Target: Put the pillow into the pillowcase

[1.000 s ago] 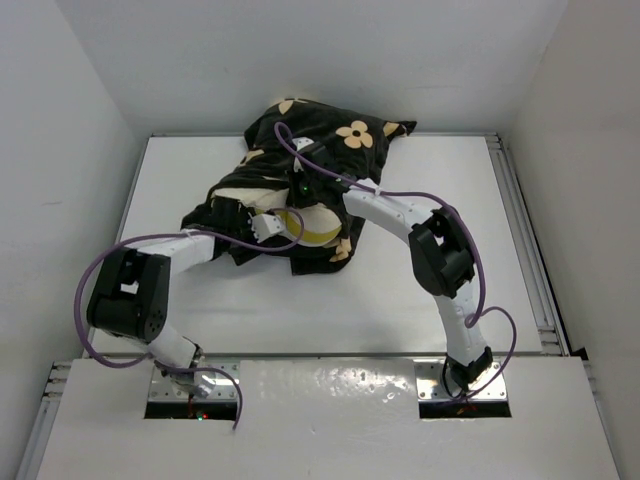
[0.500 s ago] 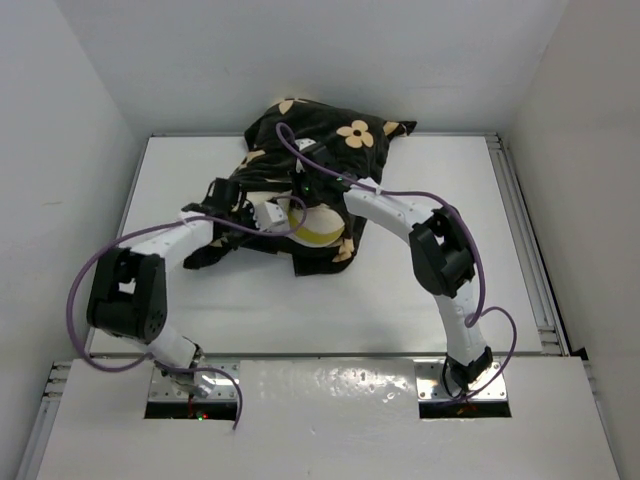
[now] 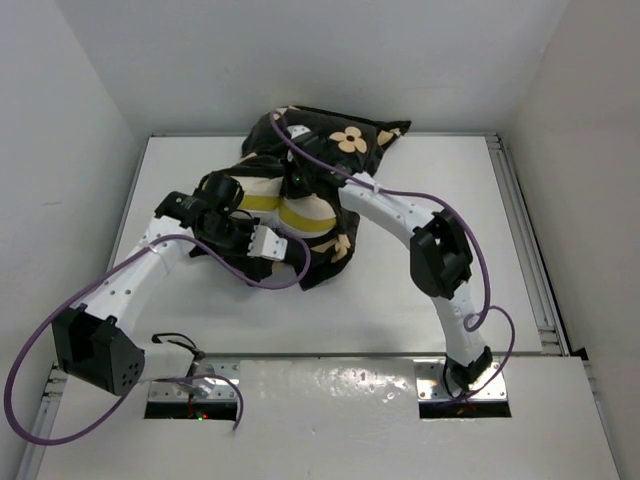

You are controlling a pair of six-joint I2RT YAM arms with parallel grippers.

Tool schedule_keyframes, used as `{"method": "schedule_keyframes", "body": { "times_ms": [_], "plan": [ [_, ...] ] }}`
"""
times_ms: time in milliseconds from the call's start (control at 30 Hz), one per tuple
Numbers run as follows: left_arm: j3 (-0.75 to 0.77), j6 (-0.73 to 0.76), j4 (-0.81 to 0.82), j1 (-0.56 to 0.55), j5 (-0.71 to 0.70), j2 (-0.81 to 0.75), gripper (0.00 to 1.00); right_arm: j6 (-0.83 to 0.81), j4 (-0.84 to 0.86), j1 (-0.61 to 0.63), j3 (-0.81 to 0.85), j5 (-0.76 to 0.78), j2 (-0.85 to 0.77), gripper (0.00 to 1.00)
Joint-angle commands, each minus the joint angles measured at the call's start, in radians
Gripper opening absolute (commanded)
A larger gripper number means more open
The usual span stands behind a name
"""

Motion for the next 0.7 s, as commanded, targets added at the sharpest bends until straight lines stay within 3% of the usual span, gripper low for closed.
{"method": "schedule_keyframes", "body": {
  "times_ms": [0, 133, 233, 333, 467, 500, 533, 600, 667],
  "plan": [
    [0.154, -0.025, -0.215, -0.001, 0.269, -0.025, 0.0, -0.07, 0.062, 0.031, -0.01, 0.187, 0.065, 0.0],
    [0.316, -0.154, -0.215, 0.053, 0.395, 0.023, 0.0, -0.084, 0.01, 0.081, -0.102, 0.175, 0.087, 0.0],
    [0.405, -0.228, -0.217, 0.07, 0.438, 0.018, 0.0, -0.015, 0.09, 0.069, -0.34, 0.14, 0.035, 0.0],
    [0.462, -0.291, -0.219, 0.073, 0.457, 0.006, 0.0, 0.02, 0.143, 0.043, -0.449, 0.057, -0.005, 0.0],
    [0.468, -0.322, -0.215, 0.086, 0.452, 0.001, 0.0, -0.095, 0.128, 0.06, -0.443, -0.052, -0.007, 0.0],
    [0.443, -0.311, -0.214, 0.109, 0.449, -0.005, 0.0, -0.119, 0.122, 0.066, -0.45, -0.16, -0.027, 0.05],
    [0.411, -0.303, -0.212, 0.12, 0.441, -0.009, 0.0, -0.154, 0.124, 0.069, -0.464, -0.208, -0.046, 0.22],
    [0.296, -0.286, -0.183, 0.137, 0.399, -0.041, 0.0, -0.165, 0.194, 0.061, -0.568, -0.273, -0.161, 0.68],
    [0.208, -0.279, -0.157, 0.145, 0.353, -0.069, 0.0, -0.15, 0.287, 0.04, -0.675, -0.294, -0.269, 0.88]
  ]
}}
